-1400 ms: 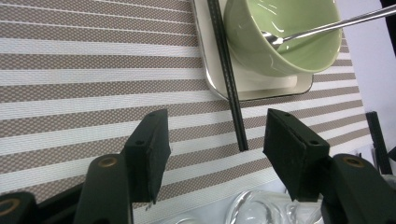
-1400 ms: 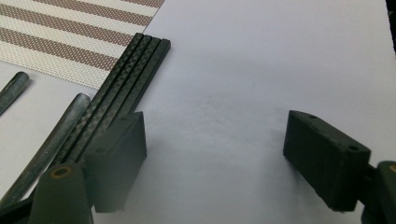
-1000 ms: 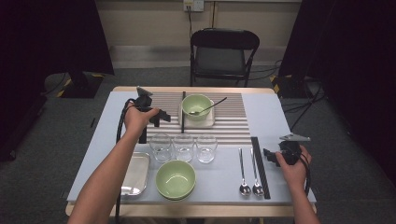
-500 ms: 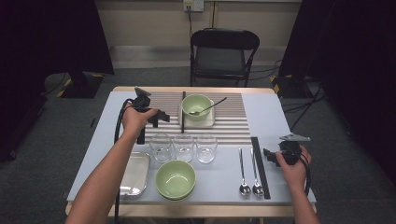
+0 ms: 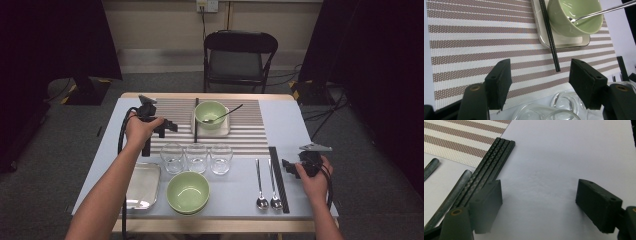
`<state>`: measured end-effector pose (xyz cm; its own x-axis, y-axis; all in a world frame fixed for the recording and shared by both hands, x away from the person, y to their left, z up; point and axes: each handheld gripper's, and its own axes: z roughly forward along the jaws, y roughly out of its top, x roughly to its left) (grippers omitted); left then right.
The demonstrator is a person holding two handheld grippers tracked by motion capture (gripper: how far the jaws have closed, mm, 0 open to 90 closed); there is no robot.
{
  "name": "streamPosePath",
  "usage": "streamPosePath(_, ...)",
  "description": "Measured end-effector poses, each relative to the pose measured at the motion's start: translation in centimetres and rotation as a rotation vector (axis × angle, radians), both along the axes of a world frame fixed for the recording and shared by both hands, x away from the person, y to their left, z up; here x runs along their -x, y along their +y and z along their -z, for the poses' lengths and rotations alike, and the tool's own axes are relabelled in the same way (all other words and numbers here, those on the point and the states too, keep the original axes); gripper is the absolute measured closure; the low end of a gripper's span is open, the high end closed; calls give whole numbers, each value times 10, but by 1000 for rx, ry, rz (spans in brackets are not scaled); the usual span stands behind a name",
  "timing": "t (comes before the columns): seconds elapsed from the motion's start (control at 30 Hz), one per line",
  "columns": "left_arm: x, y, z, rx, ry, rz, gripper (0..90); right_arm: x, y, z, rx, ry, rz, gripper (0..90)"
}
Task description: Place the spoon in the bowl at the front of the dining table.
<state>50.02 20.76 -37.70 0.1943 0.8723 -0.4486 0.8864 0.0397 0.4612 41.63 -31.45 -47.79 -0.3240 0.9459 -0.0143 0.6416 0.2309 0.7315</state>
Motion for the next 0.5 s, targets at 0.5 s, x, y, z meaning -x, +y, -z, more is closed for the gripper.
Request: streamPosePath(0.5,5,5,-4,3,-4,-3,341,0,0,0,2,-2,-2,202)
